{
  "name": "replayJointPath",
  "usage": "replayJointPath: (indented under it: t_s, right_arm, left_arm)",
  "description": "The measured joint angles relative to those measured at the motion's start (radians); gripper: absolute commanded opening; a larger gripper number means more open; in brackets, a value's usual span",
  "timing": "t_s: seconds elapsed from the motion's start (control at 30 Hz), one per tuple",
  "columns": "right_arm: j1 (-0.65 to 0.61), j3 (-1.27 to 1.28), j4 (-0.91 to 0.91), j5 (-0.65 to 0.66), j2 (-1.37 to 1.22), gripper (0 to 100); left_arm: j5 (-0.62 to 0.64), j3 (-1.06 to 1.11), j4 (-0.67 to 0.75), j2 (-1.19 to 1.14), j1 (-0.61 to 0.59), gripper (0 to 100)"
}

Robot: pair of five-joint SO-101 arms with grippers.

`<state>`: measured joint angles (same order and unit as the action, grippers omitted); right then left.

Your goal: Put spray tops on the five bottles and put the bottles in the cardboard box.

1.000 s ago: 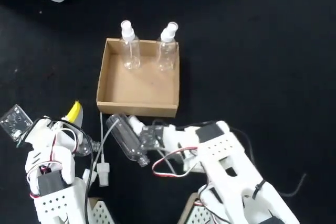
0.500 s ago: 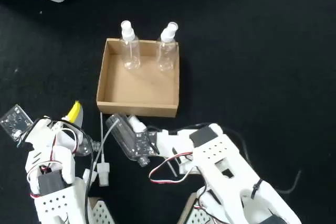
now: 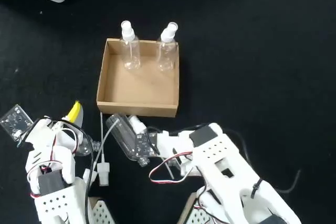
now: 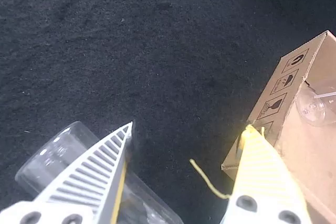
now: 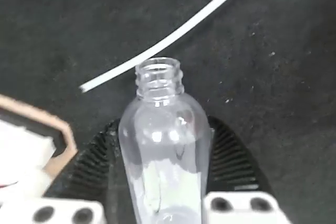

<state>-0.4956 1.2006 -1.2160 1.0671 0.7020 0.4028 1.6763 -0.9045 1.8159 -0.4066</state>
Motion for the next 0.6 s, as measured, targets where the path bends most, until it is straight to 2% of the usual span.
replayJointPath:
  t_s: [0.3, 0.6]
  right_arm:
    - [-0.002, -0.215, -0.187, -0.186, 0.000, 9.2]
    - [-0.006, -0.364, -0.210, -0.480, 0.000, 9.2]
  left_arm:
    - [0.000, 0.000, 0.000, 0.000, 0.000, 30]
    - [0.000, 0.000, 0.000, 0.000, 0.000, 30]
